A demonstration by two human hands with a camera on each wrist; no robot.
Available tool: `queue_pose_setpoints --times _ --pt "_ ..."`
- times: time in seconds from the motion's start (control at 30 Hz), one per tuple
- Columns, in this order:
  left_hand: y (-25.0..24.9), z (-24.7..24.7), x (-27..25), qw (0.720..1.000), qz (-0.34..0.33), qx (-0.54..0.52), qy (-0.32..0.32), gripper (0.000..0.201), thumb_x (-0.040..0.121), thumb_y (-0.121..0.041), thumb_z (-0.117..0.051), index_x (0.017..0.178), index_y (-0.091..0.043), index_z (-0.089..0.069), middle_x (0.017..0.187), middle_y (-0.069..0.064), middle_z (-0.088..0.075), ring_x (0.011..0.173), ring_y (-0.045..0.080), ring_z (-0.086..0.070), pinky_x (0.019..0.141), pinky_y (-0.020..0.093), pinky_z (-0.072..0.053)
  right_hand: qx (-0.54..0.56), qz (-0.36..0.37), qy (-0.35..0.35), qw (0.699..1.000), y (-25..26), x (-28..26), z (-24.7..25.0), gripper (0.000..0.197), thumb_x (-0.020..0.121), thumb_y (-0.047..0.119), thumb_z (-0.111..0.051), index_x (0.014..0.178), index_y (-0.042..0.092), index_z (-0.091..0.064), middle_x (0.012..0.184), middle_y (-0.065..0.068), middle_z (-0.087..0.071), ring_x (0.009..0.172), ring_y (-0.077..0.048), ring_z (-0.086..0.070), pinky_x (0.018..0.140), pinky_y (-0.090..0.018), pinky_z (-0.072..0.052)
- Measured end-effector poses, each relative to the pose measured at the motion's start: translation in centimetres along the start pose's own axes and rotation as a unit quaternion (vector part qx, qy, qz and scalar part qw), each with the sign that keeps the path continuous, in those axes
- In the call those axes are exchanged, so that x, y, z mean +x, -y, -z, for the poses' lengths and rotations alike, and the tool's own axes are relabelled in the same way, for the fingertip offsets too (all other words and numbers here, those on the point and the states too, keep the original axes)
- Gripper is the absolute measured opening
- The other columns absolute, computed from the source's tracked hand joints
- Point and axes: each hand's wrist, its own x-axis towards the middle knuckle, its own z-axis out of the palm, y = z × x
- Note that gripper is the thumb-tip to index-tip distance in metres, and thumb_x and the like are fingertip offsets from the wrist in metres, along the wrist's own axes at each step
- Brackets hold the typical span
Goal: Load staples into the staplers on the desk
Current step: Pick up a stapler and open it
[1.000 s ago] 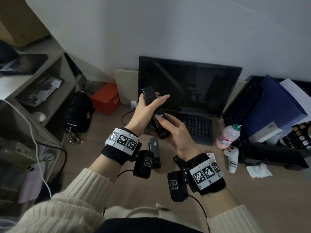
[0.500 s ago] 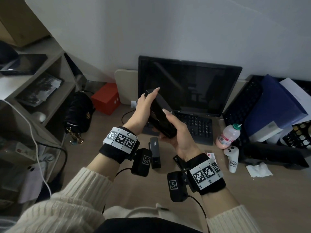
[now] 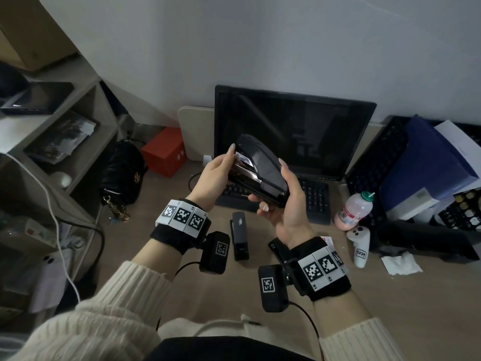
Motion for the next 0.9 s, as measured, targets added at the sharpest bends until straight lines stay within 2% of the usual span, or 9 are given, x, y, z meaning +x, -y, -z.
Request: queue_pose_setpoints --times 0.13,0.27,0.33,0.47,0.6,0.67,0.73,0.8,0.9 --pt "0.1 -0.1 0.2 0.999 -0.014 0.001 -0.046 0.061 0.098 -0.055 -0.043 0.097 0.001 -0.069 0.089 0.012 -0.075 0.078 0.014 -0.070 0.072 0.022 -0.052 0.004 -0.001 0.007 1.000 0.1 0.0 0.2 0.056 0.089 0.055 -0.048 0.130 0.017 -0.058 0.079 -0.008 -0.070 0.055 -0.015 -0.054 0.047 -0.021 -0.045" --pt "0.0 0.6 0.5 0.997 -0.013 0.003 -0.077 0.056 0.101 -0.050 -0.039 0.092 -0.003 -0.067 0.077 0.002 -0.074 0.076 0.009 -0.070 0.075 0.017 -0.053 0.003 0.006 0.007 1.000 0.2 0.0 0.4 0.052 0.091 0.053 -0.047 0.128 0.020 -0.059 0.074 -0.008 -0.069 0.054 -0.015 -0.053 0.048 -0.023 -0.045" --pt "0.0 0.8 0.7 0.997 -0.008 0.007 -0.072 0.060 0.102 -0.053 -0.033 0.094 -0.005 -0.069 0.090 0.005 -0.075 0.089 0.014 -0.071 0.084 0.025 -0.053 0.004 0.008 0.005 1.000 0.1 0.1 0.4 0.054 0.090 0.054 -0.048 0.130 0.019 -0.057 0.080 -0.010 -0.070 0.055 -0.015 -0.055 0.048 -0.023 -0.046" --pt "0.3 0.8 0.9 0.996 0.047 0.020 -0.070 0.059 0.100 -0.059 -0.029 0.123 -0.014 -0.057 0.117 -0.003 -0.065 0.109 0.010 -0.062 0.081 0.024 -0.046 -0.007 0.009 -0.008 1.000 -0.3 0.3 0.4 0.056 0.089 0.055 -0.050 0.128 0.016 -0.060 0.091 -0.013 -0.071 0.058 -0.013 -0.060 0.051 -0.023 -0.049" --pt "-0.7 0.8 0.5 0.995 0.089 0.042 0.022 0.066 0.090 -0.071 -0.040 0.138 -0.027 -0.049 0.128 -0.009 -0.056 0.121 0.011 -0.052 0.106 0.038 -0.039 -0.076 0.014 -0.031 0.997 -0.3 0.4 0.2 0.047 0.088 0.055 -0.055 0.108 0.016 -0.071 0.091 -0.015 -0.073 0.067 -0.015 -0.064 0.066 -0.027 -0.051" --pt "-1.8 0.6 -0.2 0.988 0.112 0.049 0.095 0.055 0.095 -0.066 -0.033 0.144 -0.041 -0.040 0.136 -0.010 -0.048 0.124 0.010 -0.045 0.108 0.042 -0.034 -0.113 0.019 -0.034 0.993 -0.3 0.3 -0.1 0.040 0.085 0.052 -0.061 0.104 0.019 -0.073 0.100 -0.013 -0.073 0.074 -0.015 -0.068 0.072 -0.030 -0.051" --pt "-2.6 0.0 -0.9 0.979 0.124 0.044 0.154 0.058 0.092 -0.070 -0.034 0.142 -0.043 -0.041 0.143 -0.006 -0.047 0.125 0.013 -0.047 0.105 0.041 -0.036 -0.141 0.024 -0.015 0.990 -0.4 0.2 -0.2 0.028 0.086 0.044 -0.064 0.106 0.025 -0.073 0.104 -0.006 -0.073 0.086 -0.013 -0.070 0.080 -0.030 -0.052" --pt "-2.7 -0.9 -1.4 0.976 0.112 0.057 0.179 0.049 0.090 -0.066 -0.047 0.127 -0.038 -0.059 0.126 -0.005 -0.063 0.113 0.013 -0.060 0.093 0.033 -0.047 -0.174 0.027 0.019 0.984 -0.6 0.2 -0.4 0.018 0.089 0.031 -0.064 0.107 0.031 -0.070 0.102 0.004 -0.073 0.094 -0.008 -0.069 0.081 -0.023 -0.053" --pt "-1.9 -2.3 -1.6 0.984 0.100 0.063 0.132 0.028 0.086 -0.038 -0.073 0.099 -0.013 -0.073 0.087 0.001 -0.075 0.084 0.014 -0.072 0.072 0.026 -0.059 -0.182 0.025 0.015 0.983 -1.2 0.3 -0.5 0.033 0.092 0.011 -0.058 0.123 0.025 -0.059 0.099 0.009 -0.069 0.087 0.002 -0.066 0.066 -0.011 -0.051"
